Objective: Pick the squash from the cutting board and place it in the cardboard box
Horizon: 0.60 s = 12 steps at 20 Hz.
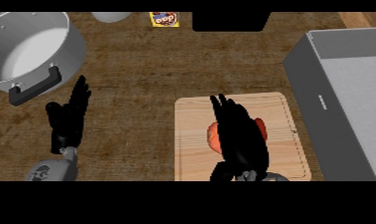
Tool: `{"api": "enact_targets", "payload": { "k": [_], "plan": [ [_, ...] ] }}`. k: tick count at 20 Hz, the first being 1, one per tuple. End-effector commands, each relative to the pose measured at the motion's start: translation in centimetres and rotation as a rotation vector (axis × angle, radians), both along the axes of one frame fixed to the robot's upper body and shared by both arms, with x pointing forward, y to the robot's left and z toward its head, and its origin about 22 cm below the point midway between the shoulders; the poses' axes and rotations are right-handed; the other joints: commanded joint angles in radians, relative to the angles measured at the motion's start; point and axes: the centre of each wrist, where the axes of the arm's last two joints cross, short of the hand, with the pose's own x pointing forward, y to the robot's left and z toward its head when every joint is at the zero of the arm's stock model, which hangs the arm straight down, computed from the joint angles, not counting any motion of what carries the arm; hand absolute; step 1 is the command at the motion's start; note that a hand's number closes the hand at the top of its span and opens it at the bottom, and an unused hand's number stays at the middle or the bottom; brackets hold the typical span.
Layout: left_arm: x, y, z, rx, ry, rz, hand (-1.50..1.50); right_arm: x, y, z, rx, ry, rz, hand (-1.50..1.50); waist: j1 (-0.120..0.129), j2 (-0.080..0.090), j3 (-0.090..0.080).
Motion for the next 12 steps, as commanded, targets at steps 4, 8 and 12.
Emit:
{"api": "enact_targets", "payload": {
  "k": [4,8,12],
  "plan": [
    [0.2,-0.8,0.4,-0.009,0.011,-0.002,0.00,1.9,0.7,-0.7,-0.075,0.037,-0.057,-1.50,0.001,0.000,0.000],
    [-1.8,0.1,-0.4,0.000,0.006,-0.006,0.00,0.4,0.8,-3.2,-0.119,0.054,-0.036,-1.50,0.002,-0.001,0.000],
    [-0.9,0.1,-0.7,0.002,-0.011,0.014,0.00,2.0,0.0,-3.6,-0.143,0.073,-0.053,-1.50,0.000,0.000,0.000]
  ]
}}
